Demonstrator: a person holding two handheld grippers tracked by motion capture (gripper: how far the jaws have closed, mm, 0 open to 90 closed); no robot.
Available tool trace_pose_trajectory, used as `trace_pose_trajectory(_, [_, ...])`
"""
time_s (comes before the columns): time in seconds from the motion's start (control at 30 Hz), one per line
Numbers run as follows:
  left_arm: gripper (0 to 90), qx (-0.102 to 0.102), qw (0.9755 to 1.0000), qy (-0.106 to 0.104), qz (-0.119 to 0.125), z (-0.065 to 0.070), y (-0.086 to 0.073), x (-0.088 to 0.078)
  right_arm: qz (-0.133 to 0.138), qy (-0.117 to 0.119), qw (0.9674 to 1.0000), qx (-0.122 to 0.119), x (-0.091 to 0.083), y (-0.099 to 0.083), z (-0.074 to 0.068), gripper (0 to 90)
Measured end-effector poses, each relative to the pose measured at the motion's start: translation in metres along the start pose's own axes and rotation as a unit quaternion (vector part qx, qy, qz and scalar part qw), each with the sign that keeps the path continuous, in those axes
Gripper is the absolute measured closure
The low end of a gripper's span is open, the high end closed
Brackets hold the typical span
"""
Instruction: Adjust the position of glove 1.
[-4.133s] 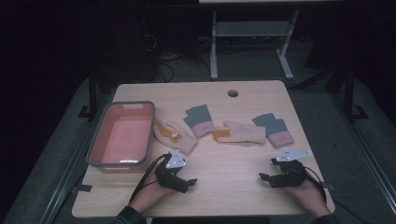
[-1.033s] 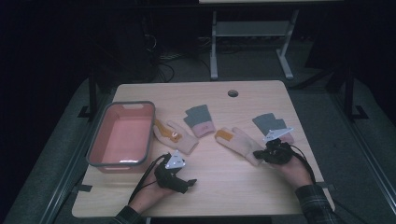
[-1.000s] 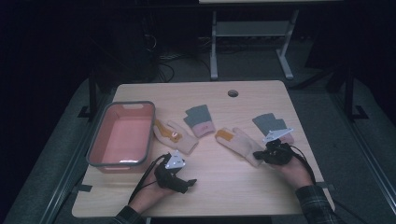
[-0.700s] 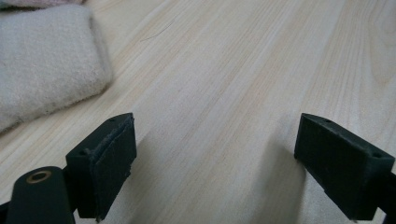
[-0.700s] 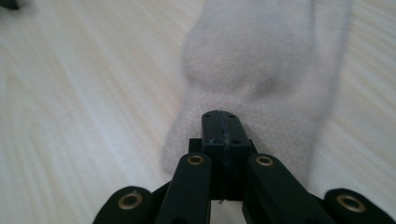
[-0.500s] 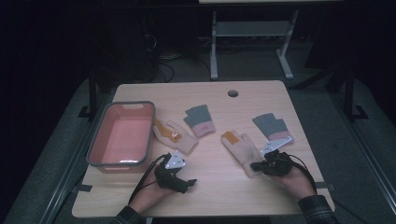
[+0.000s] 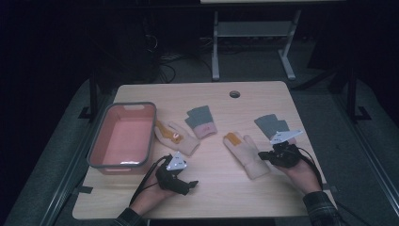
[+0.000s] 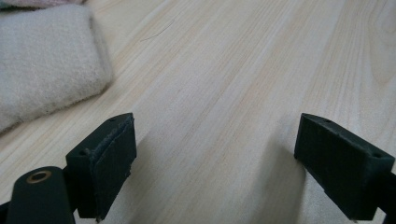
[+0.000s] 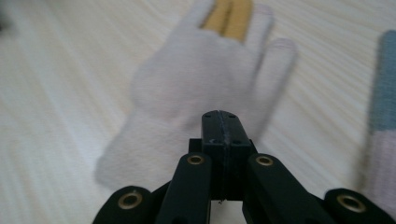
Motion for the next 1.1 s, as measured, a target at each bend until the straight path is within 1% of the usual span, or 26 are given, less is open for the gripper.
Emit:
trace_pose_trajectory(0.03, [12.2,0.0,1.0,0.0,0.0,0.0,0.0,0.0,0.003,-0.005,1.0,0.001,0.001,0.0,0.004,90.0])
trace_pose_trajectory(0.13, [12.2,0.001,1.0,0.002,0.001,0.0,0.0,0.0,0.006,-0.009,0.9999,0.004,0.006,0.002,0.012,90.0])
trace_pose_trajectory(0.2, [12.2,0.001,1.0,0.002,0.001,-0.001,0.0,0.0,-0.003,-0.004,1.0,0.004,0.014,0.002,0.013,90.0])
trace_pose_trajectory(0.23, [12.2,0.001,1.0,0.002,0.001,-0.001,0.0,0.0,-0.003,-0.004,1.0,0.004,0.014,0.002,0.013,90.0])
trace_pose_trajectory(0.27, [12.2,0.001,1.0,0.002,0.0,-0.001,0.0,0.0,-0.018,0.002,0.9998,0.0,0.022,0.0,0.012,90.0])
trace_pose_trajectory(0.3, [12.2,0.001,1.0,0.002,0.001,-0.001,0.0,0.0,-0.021,0.004,0.9998,0.001,0.023,-0.001,0.011,90.0])
trace_pose_trajectory(0.33, [12.2,0.001,1.0,0.002,0.001,-0.001,0.0,0.0,-0.021,0.004,0.9998,0.001,0.023,-0.001,0.011,90.0])
trace_pose_trajectory(0.37, [12.2,0.001,1.0,0.002,0.001,-0.001,0.0,0.0,-0.025,0.008,0.9996,-0.009,0.026,-0.001,0.007,90.0])
trace_pose_trajectory(0.43, [12.2,0.002,1.0,0.002,0.001,-0.001,0.0,0.0,-0.027,0.009,0.9995,-0.01,0.026,0.0,0.005,90.0])
trace_pose_trajectory(0.47, [12.2,0.001,1.0,0.002,0.001,-0.001,0.0,0.0,-0.028,0.014,0.9994,-0.016,0.026,0.0,0.0,90.0])
trace_pose_trajectory(0.67, [12.2,0.002,1.0,0.002,0.0,-0.001,0.0,0.0,-0.033,0.035,0.9981,-0.039,0.03,0.004,-0.019,90.0])
trace_pose_trajectory(0.7, [12.2,0.002,1.0,0.002,0.0,-0.001,0.0,0.0,-0.033,0.035,0.9981,-0.039,0.03,0.004,-0.019,90.0])
trace_pose_trajectory(0.73, [12.2,0.002,1.0,0.002,0.0,-0.001,0.0,0.0,-0.034,0.042,0.9974,-0.048,0.032,0.006,-0.026,90.0])
trace_pose_trajectory(0.9, [12.2,0.002,1.0,0.002,0.001,-0.001,0.0,0.0,-0.038,0.059,0.9953,-0.067,0.036,0.012,-0.047,90.0])
trace_pose_trajectory(0.97, [12.2,0.002,1.0,0.002,0.001,-0.001,0.0,0.0,-0.039,0.062,0.9942,-0.079,0.037,0.014,-0.053,90.0])
trace_pose_trajectory(1.0, [12.2,0.002,1.0,0.002,0.001,-0.001,0.0,0.0,-0.039,0.062,0.9942,-0.079,0.037,0.014,-0.053,90.0])
trace_pose_trajectory(1.03, [12.2,0.002,1.0,0.002,0.0,-0.001,0.0,0.0,-0.04,0.065,0.9935,-0.085,0.039,0.016,-0.058,90.0])
trace_pose_trajectory(1.07, [12.2,0.002,1.0,0.002,0.0,-0.001,0.0,0.0,-0.041,0.069,0.9926,-0.092,0.04,0.018,-0.067,90.0])
trace_pose_trajectory(1.1, [12.2,0.002,1.0,0.002,0.0,-0.001,0.0,0.0,-0.039,0.069,0.9917,-0.101,0.041,0.019,-0.069,90.0])
Point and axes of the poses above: each handheld gripper's, and its own axes: x roughly forward along the jaws, y roughly out of its top, z roughly to its right, the point moved 9 cm from there along x, roughly forward along the jaws, and after that the axes turned 12 degrees about -z, right-handed, at the moved point
